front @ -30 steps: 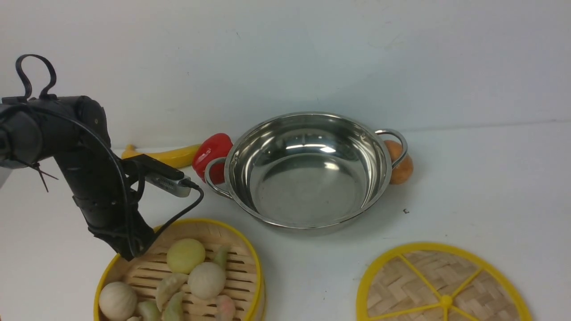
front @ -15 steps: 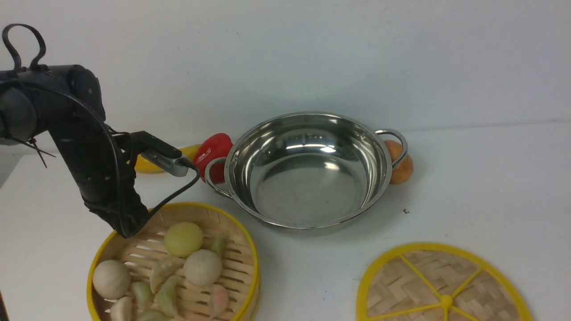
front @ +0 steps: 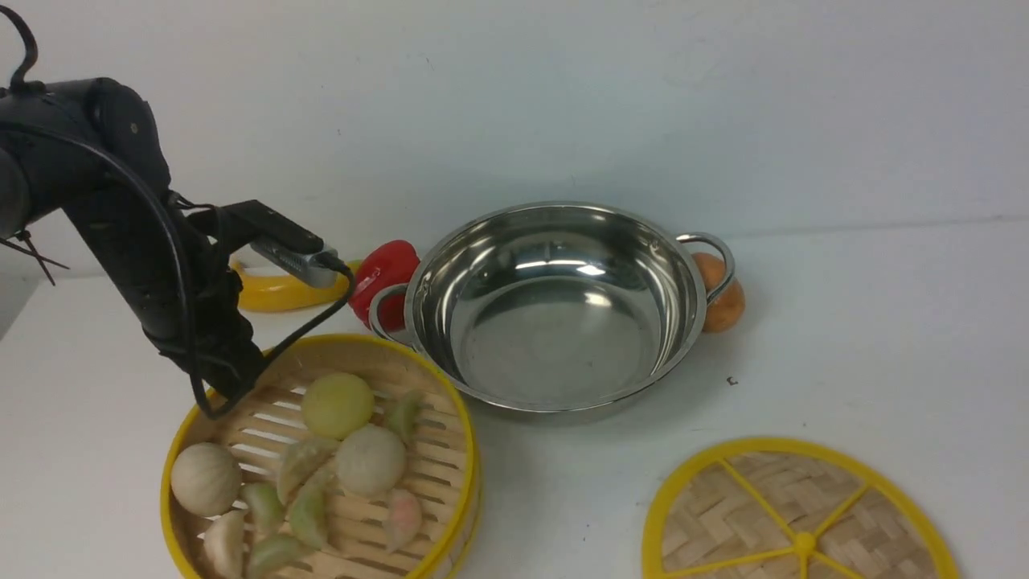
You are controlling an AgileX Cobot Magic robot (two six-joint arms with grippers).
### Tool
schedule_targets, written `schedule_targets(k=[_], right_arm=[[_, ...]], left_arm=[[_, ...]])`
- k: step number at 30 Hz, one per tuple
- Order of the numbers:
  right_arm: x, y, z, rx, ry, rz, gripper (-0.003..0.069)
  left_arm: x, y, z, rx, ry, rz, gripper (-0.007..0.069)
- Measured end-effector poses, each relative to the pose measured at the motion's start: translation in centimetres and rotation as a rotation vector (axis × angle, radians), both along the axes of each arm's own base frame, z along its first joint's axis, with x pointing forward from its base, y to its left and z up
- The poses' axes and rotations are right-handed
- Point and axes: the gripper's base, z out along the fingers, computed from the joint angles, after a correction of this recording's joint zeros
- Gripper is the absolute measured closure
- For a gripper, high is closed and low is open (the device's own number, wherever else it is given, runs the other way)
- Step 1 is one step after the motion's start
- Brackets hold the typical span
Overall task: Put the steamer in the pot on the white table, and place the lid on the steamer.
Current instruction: 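Place the bamboo steamer basket with dumplings into the steel pot with the left gripper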
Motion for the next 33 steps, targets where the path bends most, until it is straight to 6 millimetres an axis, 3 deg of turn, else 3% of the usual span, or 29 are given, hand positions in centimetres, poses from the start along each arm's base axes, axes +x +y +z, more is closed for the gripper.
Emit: schedule_targets(k=[7, 19, 28, 33], right_arm=[[0.0, 0.0, 0.0, -0.001, 0.000, 0.000, 0.0416], [0.0, 0.0, 0.0, 0.000, 0.002, 0.001, 0.0416], [0.0, 0.0, 0.0, 0.002, 0.003, 0.002, 0.0416], [0.2, 0.0, -0.1, 0.001, 0.014, 0.003, 0.0416]], left_arm=[[-0.9, 0.0, 2.3, -0.001, -0.054, 0.006, 0.0573], [-1.3, -0.8, 4.0, -0.091, -0.088, 0.038, 0.0573], [1.2, -1.4, 7.9, -0.176, -0.224, 0.085, 0.0573], [3.8, -3.1, 9.3, -0.234, -0.301, 0.056, 0.0573]])
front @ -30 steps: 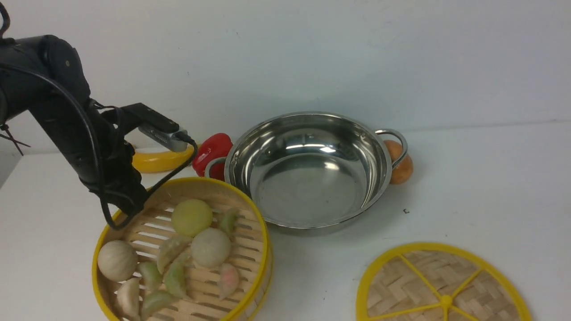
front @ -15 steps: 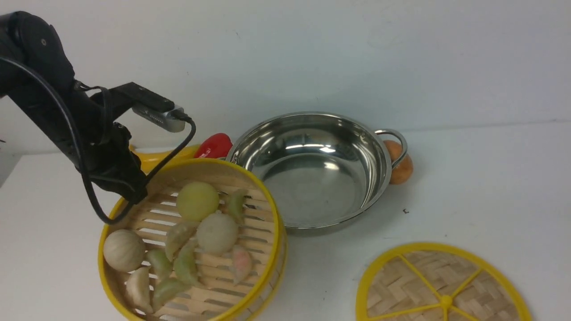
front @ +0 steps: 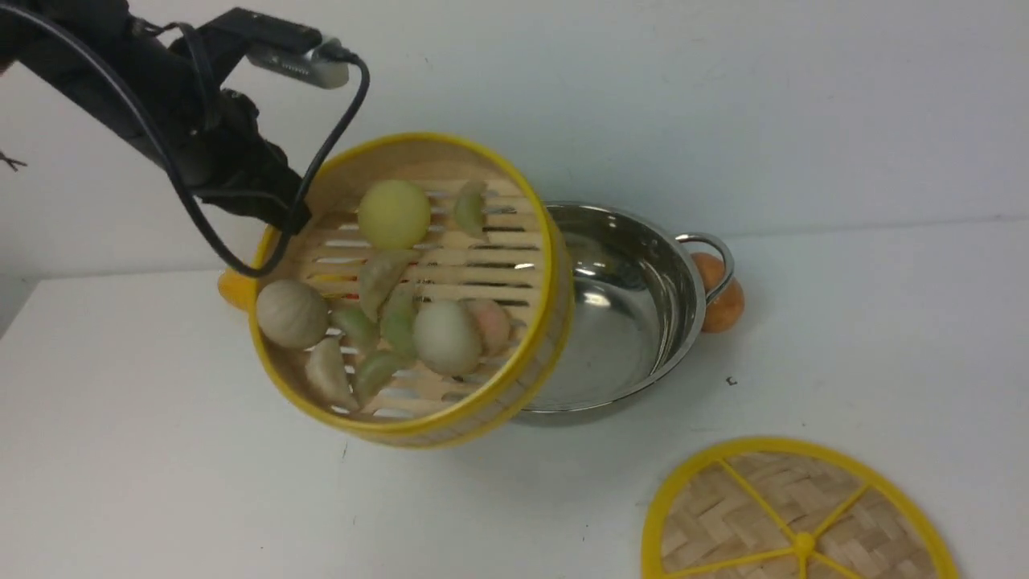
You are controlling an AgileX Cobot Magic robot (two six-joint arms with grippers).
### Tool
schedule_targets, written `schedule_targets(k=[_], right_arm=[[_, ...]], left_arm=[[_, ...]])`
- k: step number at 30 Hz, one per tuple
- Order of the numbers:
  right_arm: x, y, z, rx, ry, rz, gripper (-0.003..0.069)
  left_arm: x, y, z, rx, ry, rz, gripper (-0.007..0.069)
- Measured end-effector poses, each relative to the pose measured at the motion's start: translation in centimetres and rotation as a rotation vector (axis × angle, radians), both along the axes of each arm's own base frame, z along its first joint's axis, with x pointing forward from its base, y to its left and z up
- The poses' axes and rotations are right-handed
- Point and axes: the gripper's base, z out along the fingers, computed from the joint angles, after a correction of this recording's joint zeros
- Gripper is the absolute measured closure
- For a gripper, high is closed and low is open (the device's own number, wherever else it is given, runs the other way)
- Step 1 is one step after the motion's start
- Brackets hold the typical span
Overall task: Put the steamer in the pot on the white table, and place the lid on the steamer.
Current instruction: 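Place the bamboo steamer basket with dumplings into the steel pot with the left gripper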
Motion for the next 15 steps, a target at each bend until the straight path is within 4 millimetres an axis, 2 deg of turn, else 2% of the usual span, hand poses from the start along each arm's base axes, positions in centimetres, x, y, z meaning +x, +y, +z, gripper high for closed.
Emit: schedule_targets(k=[5, 9, 15], right_arm=[[0.7, 0.1, -0.4, -0.008, 0.053, 0.004, 0.0416], [1.2, 0.2, -0.6, -0.013, 0.091, 0.008, 0.0416], [1.3, 0.2, -0.7, -0.014, 0.100, 0.009, 0.0416]], left_arm=[[2.6, -2.4, -1.1, 0.007, -0.015, -0.042, 0.0573], [4.8, -4.1, -2.8, -0.005, -0.016, -0.064, 0.0573], [6.6, -4.6, -4.2, -0.009, -0.024, -0.069, 0.0573]])
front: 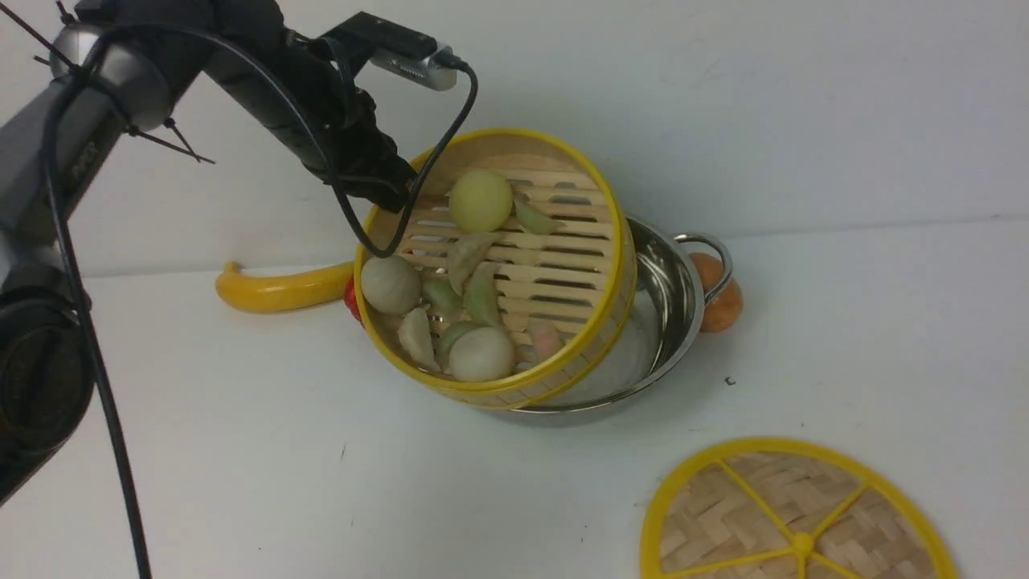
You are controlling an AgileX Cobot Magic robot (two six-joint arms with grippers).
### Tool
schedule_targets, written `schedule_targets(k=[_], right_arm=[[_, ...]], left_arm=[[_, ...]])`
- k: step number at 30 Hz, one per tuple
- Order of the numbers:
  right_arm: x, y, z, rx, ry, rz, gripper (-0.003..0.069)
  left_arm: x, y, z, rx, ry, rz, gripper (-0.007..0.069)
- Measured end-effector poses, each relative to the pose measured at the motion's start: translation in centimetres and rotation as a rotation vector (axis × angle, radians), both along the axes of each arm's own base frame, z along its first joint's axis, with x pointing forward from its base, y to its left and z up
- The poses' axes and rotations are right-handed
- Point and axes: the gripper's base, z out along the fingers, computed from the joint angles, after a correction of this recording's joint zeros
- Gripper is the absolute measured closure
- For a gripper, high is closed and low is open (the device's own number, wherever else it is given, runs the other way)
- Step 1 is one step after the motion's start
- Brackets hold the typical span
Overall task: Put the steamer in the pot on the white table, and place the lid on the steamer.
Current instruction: 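Place the bamboo steamer basket with dumplings into the steel pot with the left gripper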
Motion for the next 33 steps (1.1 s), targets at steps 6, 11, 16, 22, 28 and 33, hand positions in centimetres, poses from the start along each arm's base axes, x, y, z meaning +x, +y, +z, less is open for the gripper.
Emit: schedule_targets(k=[6, 11, 16, 22, 28, 33], right_arm=[[0.0, 0.0, -0.1, -0.010, 0.005, 0.006, 0.0416], [-0.1, 0.1, -0.1, -0.006, 0.014, 0.013, 0.0416], [-0.1, 0.2, -0.2, 0.004, 0.023, 0.020, 0.0416], [-0.1, 0.2, -0.2, 0.005, 0.028, 0.023, 0.0416], [-0.1, 0.3, -0.2, 0.013, 0.031, 0.028, 0.0416], [-0.2, 0.3, -0.2, 0.020, 0.032, 0.030, 0.0416]], left_arm=[[1.1, -0.2, -0.8, 0.001, -0.004, -0.013, 0.0573], [1.6, -0.2, -0.4, 0.005, -0.039, -0.023, 0.0576], [1.6, -0.4, 0.0, -0.015, -0.053, -0.024, 0.0576], [1.7, -0.4, -0.2, -0.014, -0.054, -0.034, 0.0575], [1.7, -0.5, -0.2, -0.016, -0.058, -0.044, 0.0575], [2.2, -1.2, -1.8, -0.025, -0.036, -0.059, 0.0575]])
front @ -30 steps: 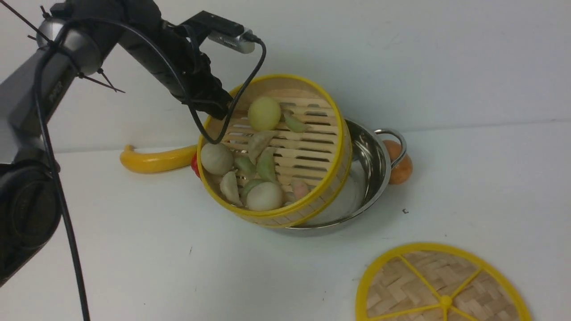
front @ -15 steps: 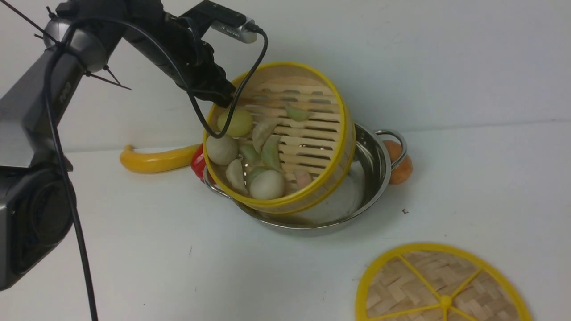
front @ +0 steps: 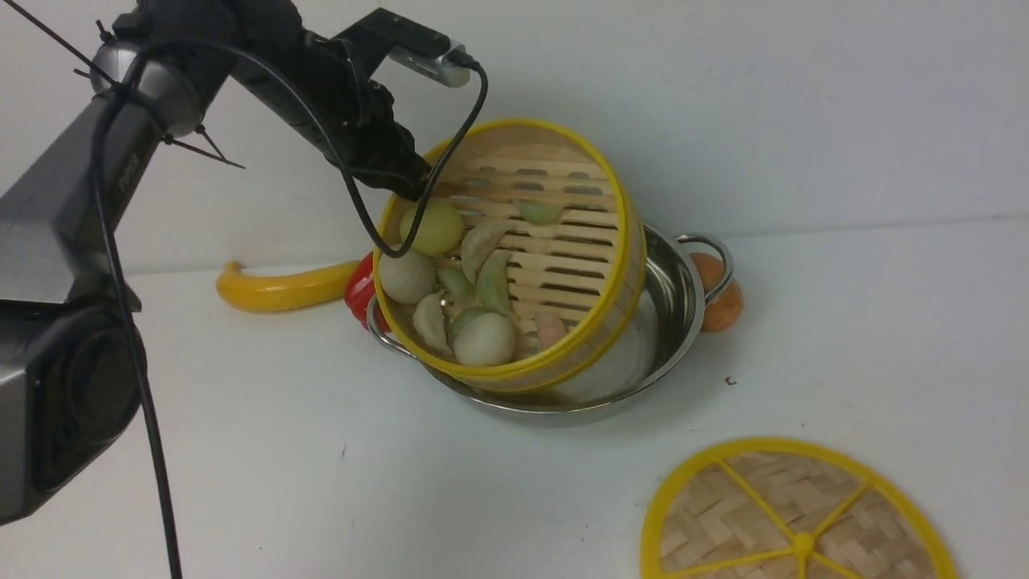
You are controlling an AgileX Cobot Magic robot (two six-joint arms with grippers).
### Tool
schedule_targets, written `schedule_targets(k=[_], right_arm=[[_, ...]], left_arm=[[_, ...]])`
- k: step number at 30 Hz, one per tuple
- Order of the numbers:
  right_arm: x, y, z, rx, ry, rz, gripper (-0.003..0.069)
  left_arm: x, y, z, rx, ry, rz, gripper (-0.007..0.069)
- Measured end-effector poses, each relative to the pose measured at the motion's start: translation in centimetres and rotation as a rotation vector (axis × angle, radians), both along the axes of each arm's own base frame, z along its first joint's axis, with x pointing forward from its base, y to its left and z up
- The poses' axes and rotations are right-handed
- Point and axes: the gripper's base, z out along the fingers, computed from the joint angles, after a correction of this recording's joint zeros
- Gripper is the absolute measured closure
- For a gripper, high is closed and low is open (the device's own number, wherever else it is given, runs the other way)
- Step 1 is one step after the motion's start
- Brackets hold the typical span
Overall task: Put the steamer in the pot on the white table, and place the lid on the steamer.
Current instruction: 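Place the bamboo steamer basket with dumplings into the steel pot with the left gripper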
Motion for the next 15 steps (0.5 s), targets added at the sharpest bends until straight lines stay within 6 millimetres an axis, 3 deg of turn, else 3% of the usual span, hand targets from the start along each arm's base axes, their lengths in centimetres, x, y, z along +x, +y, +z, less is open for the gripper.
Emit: schedule_targets(k=[8, 15], right_arm=[[0.0, 0.0, 0.0, 0.002, 0.000, 0.000, 0.0416], [0.0, 0.0, 0.0, 0.002, 0.000, 0.000, 0.0416]], left_arm=[[0.5, -2.2, -2.9, 0.014, 0.032, -0.041, 0.0575], [0.8, -2.4, -4.5, 0.036, 0.057, -0.051, 0.0576]])
